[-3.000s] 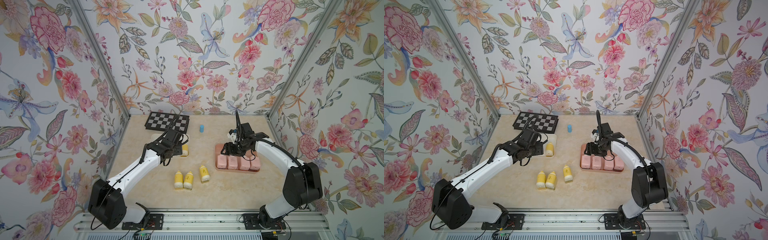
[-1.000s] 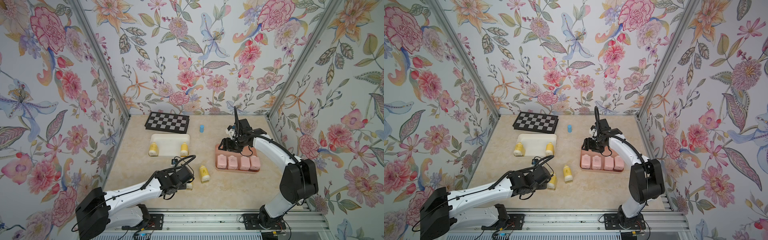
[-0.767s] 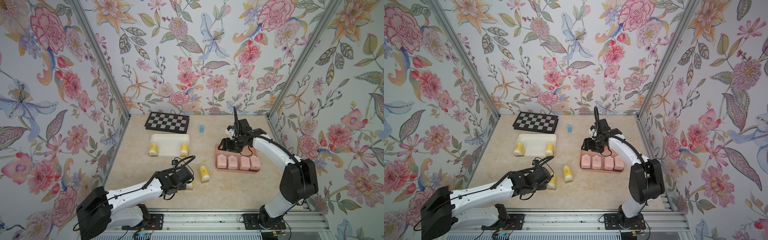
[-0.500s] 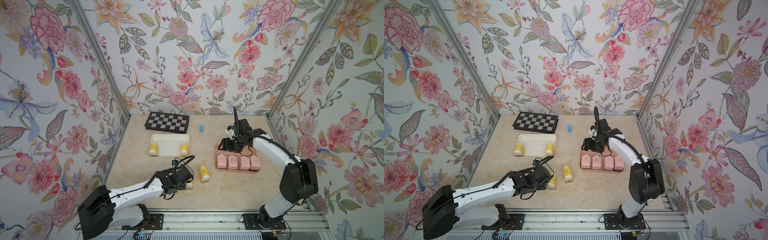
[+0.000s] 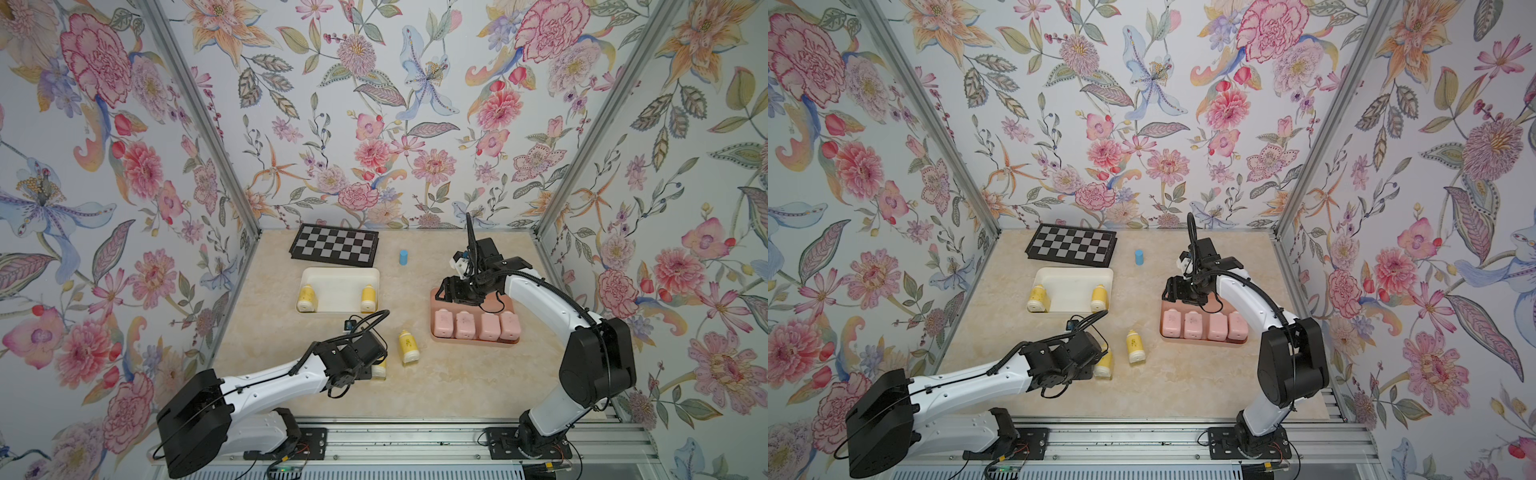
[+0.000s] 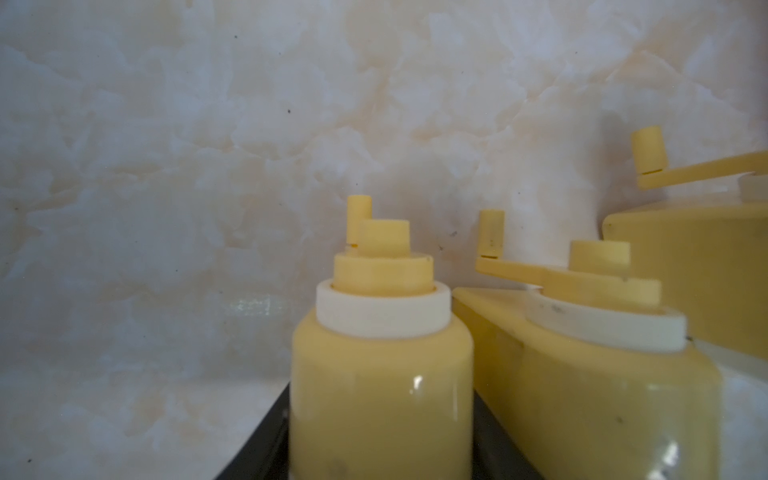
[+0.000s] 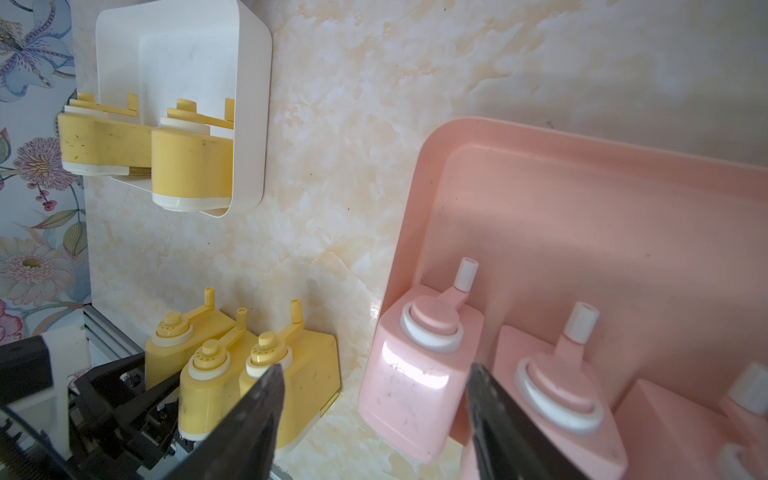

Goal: Place the pencil sharpeners by color into the storage box
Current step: Pick up the pencil sharpener from the center of the board.

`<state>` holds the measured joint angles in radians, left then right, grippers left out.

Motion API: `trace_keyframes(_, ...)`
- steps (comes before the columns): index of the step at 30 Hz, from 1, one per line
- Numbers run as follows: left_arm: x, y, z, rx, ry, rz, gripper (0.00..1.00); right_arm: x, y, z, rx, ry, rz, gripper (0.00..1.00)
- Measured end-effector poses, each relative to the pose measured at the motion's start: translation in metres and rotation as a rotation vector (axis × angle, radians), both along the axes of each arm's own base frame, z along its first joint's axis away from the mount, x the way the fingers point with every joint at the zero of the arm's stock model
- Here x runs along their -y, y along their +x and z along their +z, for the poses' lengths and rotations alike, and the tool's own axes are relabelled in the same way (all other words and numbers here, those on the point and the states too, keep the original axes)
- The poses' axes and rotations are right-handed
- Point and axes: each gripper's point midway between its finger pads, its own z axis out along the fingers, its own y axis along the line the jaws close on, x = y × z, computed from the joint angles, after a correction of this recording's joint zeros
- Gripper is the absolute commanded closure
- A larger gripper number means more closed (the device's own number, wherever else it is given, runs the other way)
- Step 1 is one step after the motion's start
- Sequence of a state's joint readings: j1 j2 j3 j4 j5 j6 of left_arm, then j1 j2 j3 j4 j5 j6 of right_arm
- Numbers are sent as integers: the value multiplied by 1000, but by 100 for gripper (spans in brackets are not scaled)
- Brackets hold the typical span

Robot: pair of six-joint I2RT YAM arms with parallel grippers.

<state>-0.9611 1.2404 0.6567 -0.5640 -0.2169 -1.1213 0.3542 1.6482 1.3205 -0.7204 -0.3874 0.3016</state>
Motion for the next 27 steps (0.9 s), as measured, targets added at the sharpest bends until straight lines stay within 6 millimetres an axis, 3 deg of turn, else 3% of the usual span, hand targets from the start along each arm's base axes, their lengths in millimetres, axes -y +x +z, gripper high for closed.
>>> trace_keyframes(8,-9,-6,3,-12,18,2,59,-2,-1,0,0,2,7,29)
trace_keyframes(18,-28,-8,40,49,-6,40,59,-5,-3,1,4,3,24,29)
trace_keyframes(27,-52,-2,52,57,12,102,59,-9,-5,1,6,3,38,29)
